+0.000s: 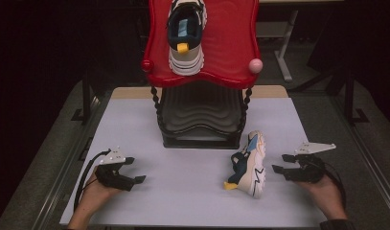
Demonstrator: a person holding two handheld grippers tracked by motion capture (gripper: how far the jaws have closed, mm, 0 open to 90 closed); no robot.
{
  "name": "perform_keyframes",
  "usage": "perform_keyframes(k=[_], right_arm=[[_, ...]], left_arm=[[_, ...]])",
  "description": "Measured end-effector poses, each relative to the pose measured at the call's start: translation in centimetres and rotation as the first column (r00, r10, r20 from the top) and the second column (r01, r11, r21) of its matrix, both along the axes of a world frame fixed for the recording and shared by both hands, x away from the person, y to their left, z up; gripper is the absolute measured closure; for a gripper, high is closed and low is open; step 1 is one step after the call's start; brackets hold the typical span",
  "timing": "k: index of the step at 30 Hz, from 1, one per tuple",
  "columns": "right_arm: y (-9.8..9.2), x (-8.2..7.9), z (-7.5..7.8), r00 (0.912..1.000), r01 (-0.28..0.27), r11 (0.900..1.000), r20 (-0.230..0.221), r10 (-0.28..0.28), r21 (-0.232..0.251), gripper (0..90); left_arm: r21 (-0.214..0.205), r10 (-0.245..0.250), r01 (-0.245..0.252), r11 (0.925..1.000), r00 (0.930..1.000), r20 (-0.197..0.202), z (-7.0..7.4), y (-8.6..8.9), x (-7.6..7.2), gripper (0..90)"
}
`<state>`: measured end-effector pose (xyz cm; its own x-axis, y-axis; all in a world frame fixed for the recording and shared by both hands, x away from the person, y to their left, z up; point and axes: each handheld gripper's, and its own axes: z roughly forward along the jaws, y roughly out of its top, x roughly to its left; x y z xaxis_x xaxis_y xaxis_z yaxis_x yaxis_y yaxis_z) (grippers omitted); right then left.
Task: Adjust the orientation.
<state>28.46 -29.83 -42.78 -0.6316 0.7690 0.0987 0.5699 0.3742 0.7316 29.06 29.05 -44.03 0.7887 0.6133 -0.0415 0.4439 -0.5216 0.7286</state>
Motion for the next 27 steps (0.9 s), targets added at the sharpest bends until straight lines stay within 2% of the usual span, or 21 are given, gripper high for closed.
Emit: perform_keyframes(k=[3, 4, 5, 8, 9, 13, 15, 16, 18, 21, 27], right_arm=[[-0.4, -0.1, 0.9, 0.9999, -0.003, 0.9989, 0.010, 0.003, 0.047, 61.7], [-0.4, -0.1, 0.9, 0.9999, -0.003, 0.9989, 0.010, 0.003, 0.047, 61.7], [-0.7, -0.2, 1.7, 0.9999, -0.003, 0.9959, 0.017, 0.002, 0.091, 75.1], [-0.7, -0.3, 3.0, 0.9994, -0.013, 0.9910, 0.034, 0.009, 0.133, 89.5], [-0.6, -0.3, 3.4, 0.9991, -0.017, 0.9889, 0.042, 0.010, 0.148, 89.5], [-0.1, 0.0, 4.7, 0.9971, -0.049, 0.9831, 0.067, 0.037, 0.177, 89.6], [0.0, 0.2, 4.8, 0.9965, -0.056, 0.9815, 0.071, 0.043, 0.183, 89.6], [0.3, 0.7, 5.1, 0.9956, -0.071, 0.9747, 0.075, 0.056, 0.212, 89.6], [0.5, 0.9, 5.3, 0.9954, -0.075, 0.9737, 0.074, 0.060, 0.215, 89.6], [1.5, 2.4, 5.6, 0.9942, -0.096, 0.9700, 0.069, 0.082, 0.223, 89.6], [3.0, 4.2, 5.2, 0.9926, -0.119, 0.9705, 0.047, 0.111, 0.210, 89.6]], left_arm=[[0.022, 0.006, -0.006, 0.9997, 0.9998, -0.017, -0.9, 0.0, 0.2, 14.4], [0.022, 0.006, -0.006, 0.9997, 0.9998, -0.017, -0.9, 0.0, 0.2, 14.4], [0.026, 0.009, -0.009, 0.9996, 1.0000, 0.001, -1.1, 0.0, 0.2, 14.6], [0.031, 0.012, -0.012, 0.9995, 0.9998, 0.018, -1.2, -0.1, 0.1, 14.6], [0.050, 0.008, -0.009, 0.9987, 0.9996, 0.029, -1.3, -0.2, 0.0, 14.5], [0.052, 0.008, -0.009, 0.9986, 0.9995, 0.031, -1.3, -0.2, 0.0, 14.4], [0.052, 0.008, -0.009, 0.9986, 0.9995, 0.030, -1.3, -0.2, 0.0, 14.3], [0.051, 0.007, -0.009, 0.9986, 0.9995, 0.030, -1.3, -0.2, 0.0, 14.3], [0.051, 0.008, -0.009, 0.9986, 0.9995, 0.029, -1.3, -0.2, 0.0, 14.3], [0.051, 0.008, -0.009, 0.9987, 0.9996, 0.029, -1.3, -0.2, 0.0, 14.3], [0.051, 0.008, -0.009, 0.9987, 0.9995, 0.030, -1.3, -0.2, 0.0, 14.3]])
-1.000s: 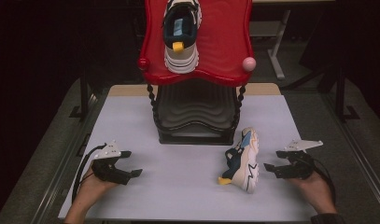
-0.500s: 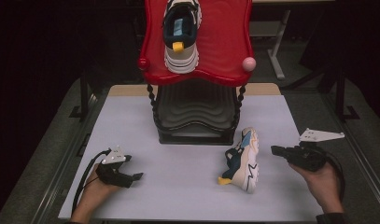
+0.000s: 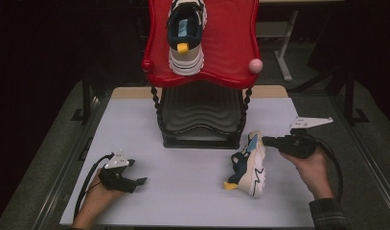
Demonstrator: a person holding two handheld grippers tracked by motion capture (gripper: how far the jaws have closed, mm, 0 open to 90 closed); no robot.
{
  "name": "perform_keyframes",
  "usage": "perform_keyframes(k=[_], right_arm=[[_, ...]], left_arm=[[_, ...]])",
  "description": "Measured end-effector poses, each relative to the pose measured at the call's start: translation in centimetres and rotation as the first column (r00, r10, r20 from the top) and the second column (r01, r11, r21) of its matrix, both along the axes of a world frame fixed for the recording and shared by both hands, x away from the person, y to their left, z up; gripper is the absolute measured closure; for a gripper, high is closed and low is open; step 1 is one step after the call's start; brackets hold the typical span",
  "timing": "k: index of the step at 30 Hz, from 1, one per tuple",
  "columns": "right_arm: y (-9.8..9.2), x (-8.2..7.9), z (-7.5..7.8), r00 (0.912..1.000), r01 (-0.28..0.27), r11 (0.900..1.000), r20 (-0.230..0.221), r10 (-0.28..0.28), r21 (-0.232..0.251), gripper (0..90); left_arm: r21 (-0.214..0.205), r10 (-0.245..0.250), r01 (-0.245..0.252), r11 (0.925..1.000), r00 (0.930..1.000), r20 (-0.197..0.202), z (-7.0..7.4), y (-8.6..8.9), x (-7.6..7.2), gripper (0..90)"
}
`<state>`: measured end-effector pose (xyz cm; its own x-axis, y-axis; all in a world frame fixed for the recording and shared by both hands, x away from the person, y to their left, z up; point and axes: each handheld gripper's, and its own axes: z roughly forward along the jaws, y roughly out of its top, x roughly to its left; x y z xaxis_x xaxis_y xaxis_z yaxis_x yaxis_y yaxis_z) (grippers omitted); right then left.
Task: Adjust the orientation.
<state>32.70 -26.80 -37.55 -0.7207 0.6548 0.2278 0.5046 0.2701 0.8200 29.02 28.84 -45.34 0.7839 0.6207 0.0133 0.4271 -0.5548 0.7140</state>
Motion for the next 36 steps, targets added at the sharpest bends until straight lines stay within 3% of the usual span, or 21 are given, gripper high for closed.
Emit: perform_keyframes(k=[6, 14, 23, 36], right_arm=[[0.6, 0.6, -0.4, 1.0000, -0.002, 0.9993, -0.009, 0.002, -0.037, 89.6], [0.0, 0.4, -0.5, 0.9999, 0.008, 0.9995, -0.006, -0.009, -0.030, 89.8], [-2.0, -0.3, -0.6, 0.9987, 0.050, 0.9987, -0.011, -0.050, -0.012, 89.7], [-5.2, -1.6, -1.4, 0.9930, 0.114, 0.9929, -0.026, -0.115, -0.033, 89.7]], left_arm=[[0.000, 0.000, 0.000, 1.0000, 1.0000, 0.000, 0.0, 0.0, 0.0, 14.3], [0.000, 0.000, 0.000, 1.0000, 1.0000, 0.001, 0.0, 0.0, 0.0, 14.3], [0.000, 0.000, 0.000, 1.0000, 1.0000, 0.001, 0.0, 0.0, 0.0, 14.3], [0.000, 0.001, -0.001, 1.0000, 1.0000, 0.001, 0.0, 0.0, 0.0, 14.3]])
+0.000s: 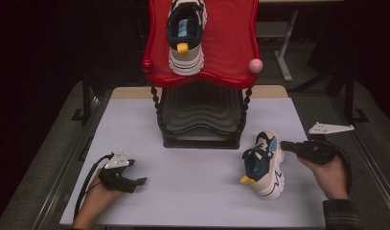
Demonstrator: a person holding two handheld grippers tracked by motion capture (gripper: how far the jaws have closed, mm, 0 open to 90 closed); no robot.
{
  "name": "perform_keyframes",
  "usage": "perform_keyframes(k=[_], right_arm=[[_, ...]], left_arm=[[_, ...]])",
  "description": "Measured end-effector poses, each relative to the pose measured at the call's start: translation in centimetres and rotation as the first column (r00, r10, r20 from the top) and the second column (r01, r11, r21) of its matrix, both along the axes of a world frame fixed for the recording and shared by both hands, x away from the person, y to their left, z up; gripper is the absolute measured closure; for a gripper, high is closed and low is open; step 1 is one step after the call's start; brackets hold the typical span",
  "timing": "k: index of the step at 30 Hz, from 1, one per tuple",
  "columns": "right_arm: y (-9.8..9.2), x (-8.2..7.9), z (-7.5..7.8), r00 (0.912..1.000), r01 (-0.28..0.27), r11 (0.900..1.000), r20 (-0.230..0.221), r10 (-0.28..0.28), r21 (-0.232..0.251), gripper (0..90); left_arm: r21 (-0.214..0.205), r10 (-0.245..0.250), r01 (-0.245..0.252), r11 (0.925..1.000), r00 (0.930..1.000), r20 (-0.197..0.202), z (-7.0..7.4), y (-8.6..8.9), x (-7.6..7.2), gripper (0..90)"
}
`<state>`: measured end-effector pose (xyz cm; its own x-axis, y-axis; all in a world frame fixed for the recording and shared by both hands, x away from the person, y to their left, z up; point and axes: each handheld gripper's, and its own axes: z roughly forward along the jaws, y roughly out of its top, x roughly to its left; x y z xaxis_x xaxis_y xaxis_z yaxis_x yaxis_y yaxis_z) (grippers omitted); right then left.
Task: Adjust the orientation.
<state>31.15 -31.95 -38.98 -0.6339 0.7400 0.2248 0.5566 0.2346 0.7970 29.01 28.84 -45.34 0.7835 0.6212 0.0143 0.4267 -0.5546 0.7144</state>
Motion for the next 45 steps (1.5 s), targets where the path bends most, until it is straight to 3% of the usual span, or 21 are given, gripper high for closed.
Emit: perform_keyframes(k=[6, 12, 15, 16, 22, 31, 35, 39, 45], right_arm=[[-1.2, -0.4, -0.7, 0.9993, 0.030, 0.9990, -0.021, -0.031, -0.033, 89.7], [-3.0, -0.4, -2.6, 0.9929, 0.074, 0.9958, -0.090, -0.079, -0.054, 89.7], [-3.3, -0.2, -3.3, 0.9899, 0.074, 0.9956, -0.117, -0.080, -0.058, 89.7], [-3.0, 0.1, -4.1, 0.9863, 0.068, 0.9942, -0.144, -0.079, -0.084, 89.7], [-2.9, 0.6, -4.7, 0.9836, 0.071, 0.9924, -0.158, -0.087, -0.100, 89.6], [-3.2, -1.7, -4.1, 0.9870, 0.053, 0.9932, -0.145, -0.068, -0.104, 89.3], [-2.6, -3.5, -4.1, 0.9872, 0.014, 0.9941, -0.157, -0.031, -0.107, 89.3], [-2.1, -4.1, -4.3, 0.9840, -0.007, 0.9933, -0.178, -0.014, -0.116, 89.5], [-1.9, -4.7, -4.6, 0.9815, -0.033, 0.9952, -0.191, 0.015, -0.092, 89.5]], left_arm=[[-0.001, 0.000, 0.000, 1.0000, 1.0000, -0.001, 0.0, 0.0, 0.0, 14.3], [-0.001, 0.000, 0.000, 1.0000, 1.0000, -0.003, 0.0, 0.0, 0.0, 14.3], [-0.002, 0.000, 0.000, 1.0000, 1.0000, -0.003, 0.0, 0.0, 0.0, 14.3], [-0.002, 0.001, -0.001, 1.0000, 1.0000, -0.003, 0.0, 0.0, 0.0, 14.3], [-0.002, 0.001, -0.001, 1.0000, 1.0000, -0.003, 0.0, 0.0, 0.0, 14.3], [-0.001, 0.000, 0.000, 1.0000, 1.0000, -0.002, 0.0, 0.0, 0.0, 14.3], [-0.001, 0.000, 0.000, 1.0000, 1.0000, -0.001, 0.0, 0.0, 0.0, 14.3], [-0.002, 0.001, -0.001, 1.0000, 1.0000, -0.001, 0.0, 0.0, 0.0, 14.3], [-0.003, 0.001, -0.001, 1.0000, 1.0000, -0.001, 0.0, 0.0, 0.0, 14.3]])
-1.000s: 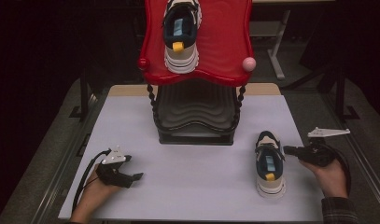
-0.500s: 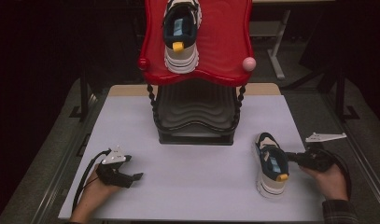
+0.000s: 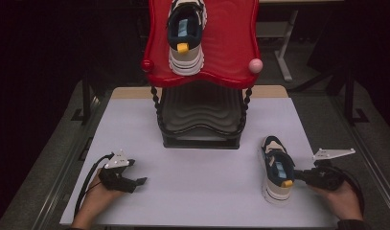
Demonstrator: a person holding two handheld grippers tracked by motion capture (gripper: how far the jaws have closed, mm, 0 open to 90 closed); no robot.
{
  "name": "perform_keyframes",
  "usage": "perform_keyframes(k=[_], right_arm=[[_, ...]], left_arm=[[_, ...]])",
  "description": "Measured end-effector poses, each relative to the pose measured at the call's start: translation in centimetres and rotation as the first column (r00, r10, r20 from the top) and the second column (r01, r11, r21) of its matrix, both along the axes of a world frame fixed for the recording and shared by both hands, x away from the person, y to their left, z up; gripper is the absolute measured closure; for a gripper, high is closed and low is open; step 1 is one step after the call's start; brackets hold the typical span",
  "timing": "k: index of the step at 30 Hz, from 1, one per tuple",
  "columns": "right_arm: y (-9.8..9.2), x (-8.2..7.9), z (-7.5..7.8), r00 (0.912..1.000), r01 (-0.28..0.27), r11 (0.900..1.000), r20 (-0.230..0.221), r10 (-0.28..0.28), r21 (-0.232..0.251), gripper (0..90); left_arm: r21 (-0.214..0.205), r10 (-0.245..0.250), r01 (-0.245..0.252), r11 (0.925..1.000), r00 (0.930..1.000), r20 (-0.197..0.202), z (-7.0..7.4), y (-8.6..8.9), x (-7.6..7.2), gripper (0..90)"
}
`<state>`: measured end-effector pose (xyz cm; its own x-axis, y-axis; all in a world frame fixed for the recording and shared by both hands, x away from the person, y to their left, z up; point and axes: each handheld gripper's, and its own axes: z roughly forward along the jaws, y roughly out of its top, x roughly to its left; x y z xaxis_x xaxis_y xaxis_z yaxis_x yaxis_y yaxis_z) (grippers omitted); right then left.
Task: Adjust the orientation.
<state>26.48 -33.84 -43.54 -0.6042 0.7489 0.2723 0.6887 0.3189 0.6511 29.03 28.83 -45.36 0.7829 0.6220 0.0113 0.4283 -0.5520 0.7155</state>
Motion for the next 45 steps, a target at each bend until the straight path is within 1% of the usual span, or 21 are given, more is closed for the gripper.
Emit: perform_keyframes(k=[3, 8, 10, 11, 12, 17, 19, 20, 21, 22, 23, 25, 27, 28, 29, 30, 31, 38, 39, 44, 45], right_arm=[[0.7, -0.2, 0.0, 0.9995, -0.031, 0.9994, -0.008, 0.031, 0.015, 89.4], [1.7, -0.4, -0.2, 0.9967, -0.081, 0.9964, 0.000, 0.081, 0.022, 89.2], [2.2, -0.6, 0.0, 0.9952, -0.098, 0.9951, -0.002, 0.098, 0.016, 85.9], [2.1, -0.6, 0.0, 0.9956, -0.093, 0.9956, -0.009, 0.093, 0.013, 85.4], [1.8, -0.6, 0.1, 0.9960, -0.089, 0.9959, 0.001, 0.089, 0.015, 84.6], [-0.3, -0.8, 1.2, 0.9987, -0.023, 0.9974, 0.048, 0.020, 0.069, 75.8], [-0.7, -0.8, 1.5, 0.9987, -0.009, 0.9964, 0.051, 0.005, 0.084, 73.4], [-1.3, -0.8, 2.1, 0.9975, 0.008, 0.9938, 0.069, -0.016, 0.111, 66.9], [-1.4, -0.7, 2.3, 0.9967, 0.011, 0.9920, 0.079, -0.021, 0.125, 64.3], [-1.4, -0.7, 2.3, 0.9967, 0.011, 0.9920, 0.079, -0.021, 0.125, 64.3], [-1.5, -0.6, 2.6, 0.9958, 0.012, 0.9911, 0.088, -0.024, 0.133, 60.4], [-1.4, -0.1, 3.6, 0.9915, 0.009, 0.9873, 0.127, -0.029, 0.159, 54.1], [-1.2, -0.1, 3.9, 0.9905, 0.015, 0.9862, 0.132, -0.037, 0.165, 53.6], [-1.0, 0.1, 4.3, 0.9884, 0.011, 0.9842, 0.147, -0.038, 0.177, 53.6], [-0.4, 0.6, 4.7, 0.9857, -0.005, 0.9835, 0.166, -0.025, 0.181, 53.0], [-0.4, 0.6, 4.7, 0.9857, -0.005, 0.9835, 0.166, -0.025, 0.181, 53.0], [0.3, 1.1, 5.0, 0.9845, -0.020, 0.9832, 0.175, -0.012, 0.181, 51.3], [2.2, 2.5, 5.0, 0.9846, -0.057, 0.9820, 0.173, 0.025, 0.180, 50.7], [2.6, 2.9, 4.7, 0.9859, -0.066, 0.9821, 0.163, 0.037, 0.177, 50.8], [3.0, 3.3, 4.0, 0.9882, -0.082, 0.9813, 0.142, 0.057, 0.174, 51.5], [3.4, 3.4, 3.7, 0.9887, -0.089, 0.9830, 0.134, 0.067, 0.161, 51.9]], left_arm=[[0.000, -0.001, 0.001, 1.0000, 1.0000, 0.000, 0.0, 0.0, 0.0, 14.3], [0.000, 0.000, 0.000, 1.0000, 1.0000, 0.000, 0.0, 0.0, 0.0, 14.3], [0.000, -0.001, 0.001, 1.0000, 1.0000, 0.001, 0.0, 0.0, 0.0, 14.3], [0.001, -0.001, 0.001, 1.0000, 1.0000, 0.001, 0.0, 0.0, 0.0, 14.3], [0.001, -0.001, 0.001, 1.0000, 1.0000, 0.001, 0.0, 0.0, 0.0, 14.3], [0.000, -0.001, 0.001, 1.0000, 1.0000, 0.001, 0.0, 0.0, 0.0, 14.3], [0.000, 0.000, 0.000, 1.0000, 1.0000, 0.001, 0.0, 0.0, 0.0, 14.3], [0.000, 0.000, 0.000, 1.0000, 1.0000, 0.001, 0.0, 0.0, 0.0, 14.3], [0.000, 0.000, 0.000, 1.0000, 1.0000, 0.001, 0.0, 0.0, 0.0, 14.3], [0.000, 0.000, 0.000, 1.0000, 1.0000, 0.001, 0.0, 0.0, 0.0, 14.3], [-0.001, 0.000, 0.000, 1.0000, 1.0000, 0.000, 0.0, 0.0, 0.0, 14.3], [-0.001, 0.000, 0.000, 1.0000, 1.0000, -0.001, 0.0, 0.0, 0.0, 14.3], [-0.002, 0.001, -0.001, 1.0000, 1.0000, -0.001, 0.0, 0.0, 0.0, 14.3], [-0.002, 0.001, -0.001, 1.0000, 1.0000, -0.002, 0.0, 0.0, 0.0, 14.3], [-0.001, 0.001, -0.001, 1.0000, 1.0000, -0.003, 0.0, 0.0, 0.0, 14.3], [-0.001, 0.001, -0.001, 1.0000, 1.0000, -0.003, 0.0, 0.0, 0.0, 14.3], [0.000, 0.000, 0.000, 1.0000, 1.0000, -0.003, 0.0, 0.0, 0.0, 14.3], [-0.003, 0.002, -0.002, 1.0000, 1.0000, -0.003, 0.0, 0.0, 0.0, 14.3], [-0.002, 0.001, -0.001, 1.0000, 1.0000, -0.004, 0.0, 0.0, 0.0, 14.3], [-0.001, 0.001, -0.001, 1.0000, 1.0000, -0.003, 0.0, 0.0, 0.0, 14.3], [0.001, 0.000, 0.000, 1.0000, 1.0000, -0.002, 0.0, 0.0, 0.0, 14.3]])
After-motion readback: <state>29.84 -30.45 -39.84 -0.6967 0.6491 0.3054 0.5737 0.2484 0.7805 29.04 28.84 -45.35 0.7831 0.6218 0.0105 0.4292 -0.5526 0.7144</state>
